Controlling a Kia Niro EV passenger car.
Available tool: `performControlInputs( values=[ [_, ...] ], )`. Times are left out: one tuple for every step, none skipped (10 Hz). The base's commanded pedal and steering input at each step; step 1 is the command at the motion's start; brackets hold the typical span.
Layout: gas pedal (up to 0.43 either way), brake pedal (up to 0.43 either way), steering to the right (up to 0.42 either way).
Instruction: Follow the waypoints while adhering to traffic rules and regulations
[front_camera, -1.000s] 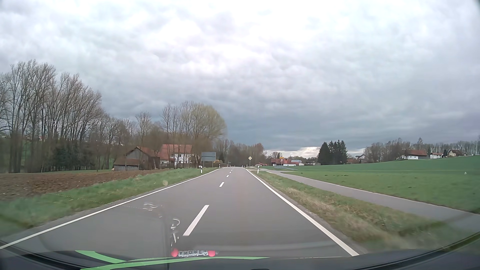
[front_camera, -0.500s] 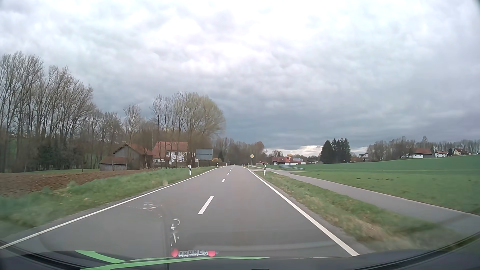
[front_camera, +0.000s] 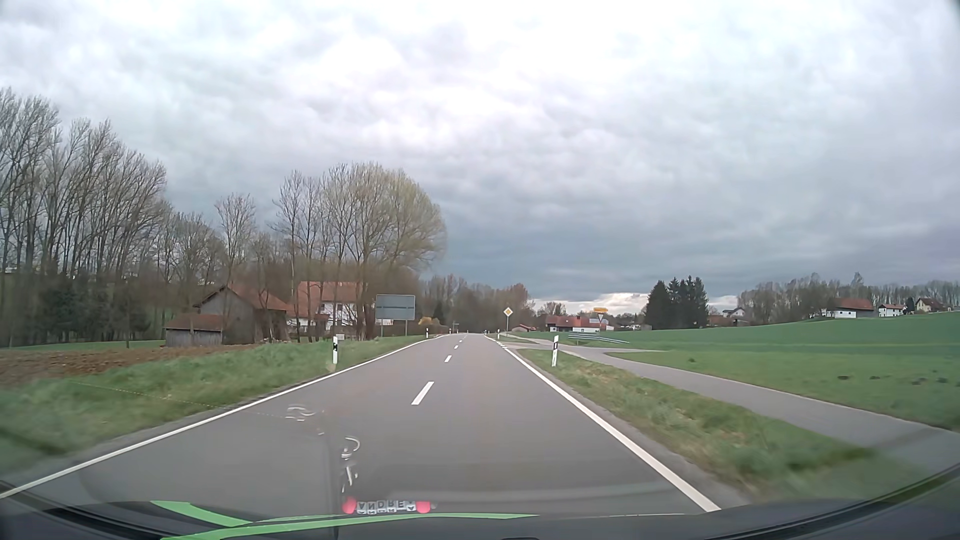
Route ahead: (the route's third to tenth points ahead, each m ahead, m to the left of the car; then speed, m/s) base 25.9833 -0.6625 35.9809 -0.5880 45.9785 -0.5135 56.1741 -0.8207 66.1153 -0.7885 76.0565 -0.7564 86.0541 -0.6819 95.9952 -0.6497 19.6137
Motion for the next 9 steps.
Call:
performControlInputs(
  values=[
    [0.240, 0.000, 0.001],
    [0.240, 0.000, 0.001],
    [0.240, 0.000, 0.001],
    [0.228, 0.000, 0.001],
    [0.228, 0.000, 0.001],
    [0.228, 0.000, 0.001],
    [0.228, 0.000, 0.001],
    [0.228, 0.000, 0.001],
    [0.228, 0.000, 0.001]
  ],
)
